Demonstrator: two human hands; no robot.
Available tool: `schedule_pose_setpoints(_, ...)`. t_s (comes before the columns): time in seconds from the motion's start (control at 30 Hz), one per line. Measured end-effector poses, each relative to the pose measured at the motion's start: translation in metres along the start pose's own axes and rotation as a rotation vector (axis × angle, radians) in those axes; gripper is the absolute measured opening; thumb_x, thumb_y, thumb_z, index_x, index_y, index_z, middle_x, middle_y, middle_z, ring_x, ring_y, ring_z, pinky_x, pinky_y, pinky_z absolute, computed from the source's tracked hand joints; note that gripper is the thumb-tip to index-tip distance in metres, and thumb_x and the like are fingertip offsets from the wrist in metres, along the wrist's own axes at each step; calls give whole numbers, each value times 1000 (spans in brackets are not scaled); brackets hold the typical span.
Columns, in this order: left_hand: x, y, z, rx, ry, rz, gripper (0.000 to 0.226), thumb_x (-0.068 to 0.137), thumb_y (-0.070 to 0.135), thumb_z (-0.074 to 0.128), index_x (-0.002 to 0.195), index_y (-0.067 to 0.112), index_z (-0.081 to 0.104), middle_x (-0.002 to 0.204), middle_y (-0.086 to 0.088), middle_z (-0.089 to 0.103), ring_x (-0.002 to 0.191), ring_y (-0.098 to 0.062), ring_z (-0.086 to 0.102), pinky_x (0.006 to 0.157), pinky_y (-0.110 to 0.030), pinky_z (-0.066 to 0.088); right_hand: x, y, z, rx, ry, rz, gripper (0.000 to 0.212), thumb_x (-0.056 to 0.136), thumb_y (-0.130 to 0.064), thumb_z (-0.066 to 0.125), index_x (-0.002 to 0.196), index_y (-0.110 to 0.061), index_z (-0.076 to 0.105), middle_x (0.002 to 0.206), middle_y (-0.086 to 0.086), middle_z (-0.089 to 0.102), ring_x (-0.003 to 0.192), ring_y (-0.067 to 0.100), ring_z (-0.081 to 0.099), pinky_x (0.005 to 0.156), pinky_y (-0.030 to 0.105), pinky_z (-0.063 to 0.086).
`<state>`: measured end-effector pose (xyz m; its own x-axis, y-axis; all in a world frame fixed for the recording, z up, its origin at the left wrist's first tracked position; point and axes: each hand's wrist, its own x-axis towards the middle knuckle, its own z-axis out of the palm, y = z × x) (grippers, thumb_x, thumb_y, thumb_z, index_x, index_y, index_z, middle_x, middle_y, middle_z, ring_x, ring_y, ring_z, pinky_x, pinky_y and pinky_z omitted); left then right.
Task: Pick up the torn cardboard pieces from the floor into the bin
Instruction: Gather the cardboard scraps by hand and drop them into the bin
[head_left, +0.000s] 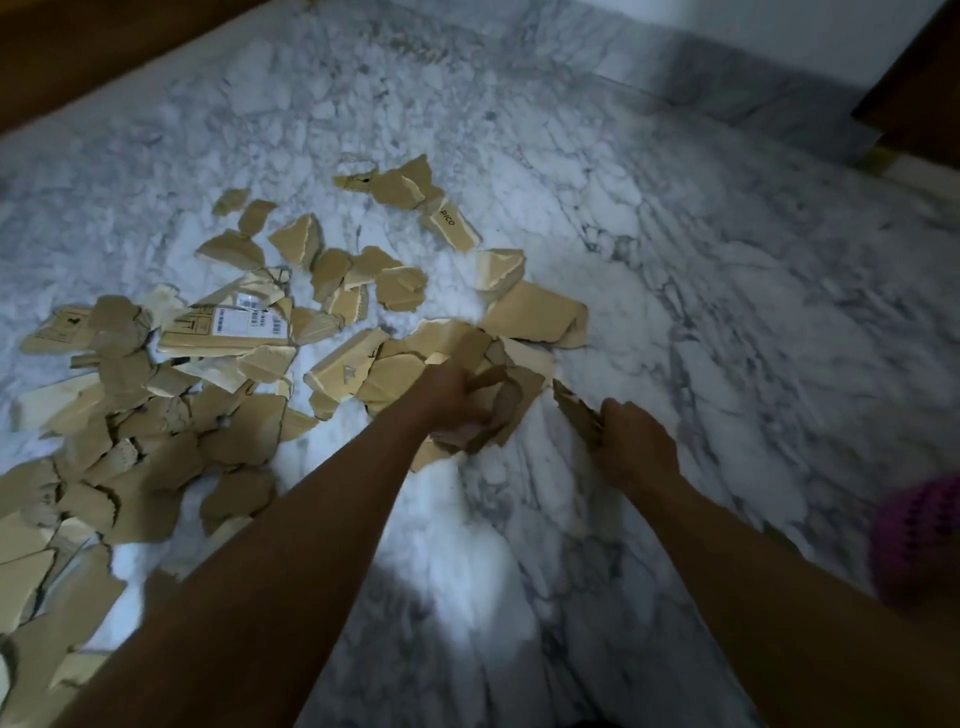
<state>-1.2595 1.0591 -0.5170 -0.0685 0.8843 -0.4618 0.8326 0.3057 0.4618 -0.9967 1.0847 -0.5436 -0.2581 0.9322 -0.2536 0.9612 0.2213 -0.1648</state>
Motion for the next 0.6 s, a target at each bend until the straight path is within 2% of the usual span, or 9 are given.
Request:
schedule_pose_setpoints(0.07, 9, 24, 21, 31, 5, -5, 37, 84, 34, 71, 106, 5, 68, 103, -16, 65, 98, -31, 61, 71, -30, 39, -9, 4, 11, 61, 58, 35, 9, 92, -21, 54, 89, -17, 47, 86, 3, 48, 80, 29, 57, 56, 30, 34)
schedule_pose_setpoints(0.13, 12, 29, 46, 56, 68, -13, 38, 86, 44, 62, 102, 10, 66, 111, -19, 62, 103, -36, 60, 76, -32, 45, -16, 7, 19, 78, 79, 63, 5, 94, -24, 53, 93, -19, 50, 88, 1, 49, 78, 27, 56, 55, 30, 34)
schedule_pose_setpoints(0.23, 8, 35, 65, 17, 190, -17, 40, 87, 47, 59, 108, 13, 62, 112, -20, 58, 102, -39, 57, 81, -38, 46, -17, 19, 22, 108, 59, 58, 9, 94, -25, 56, 100, -19, 53, 94, 3, 53, 81, 27, 58, 57, 32, 41)
schedule_pose_setpoints(0.37, -4, 42, 56, -112, 154, 16, 46, 87, 42, 61, 126, 19, 58, 114, -21, 64, 106, -39, 59, 82, -40, 49, -9, 25, 16, 187, -9, 75, 17, 91, -28, 58, 102, -15, 59, 99, 7, 60, 85, 27, 60, 66, 34, 49)
schedule_pose_setpoints(0.43, -13, 39, 45, -181, 151, 15, 61, 79, 47, 62, 134, 27, 47, 113, -18, 66, 104, -39, 61, 81, -40, 51, -3, 22, 8, 297, -76, 142, 15, 90, -27, 58, 97, -16, 64, 95, 6, 64, 78, 23, 58, 64, 30, 47)
schedule_pose_setpoints(0.5, -24, 30, 29, -205, 152, 6, 71, 74, 46, 68, 135, 30, 36, 111, -12, 68, 98, -36, 65, 78, -44, 54, 4, 12, -6, 386, -173, 174, 11, 85, -28, 61, 82, -19, 64, 78, 1, 65, 66, 17, 58, 54, 25, 42)
schedule_pose_setpoints(0.57, -35, 17, 11, -212, 179, -2, 65, 75, 35, 77, 125, 28, 36, 109, -9, 69, 91, -34, 66, 73, -45, 55, 10, -5, -21, 397, -260, 91, 13, 80, -32, 65, 74, -21, 63, 71, -2, 64, 64, 17, 61, 51, 24, 41)
schedule_pose_setpoints(0.6, -42, 9, 1, -197, 201, -17, 64, 76, 29, 79, 124, 29, 37, 111, -8, 68, 93, -34, 66, 75, -45, 55, 13, -16, -27, 406, -282, 37, 13, 79, -33, 67, 76, -21, 63, 74, -2, 65, 68, 18, 62, 54, 24, 43)
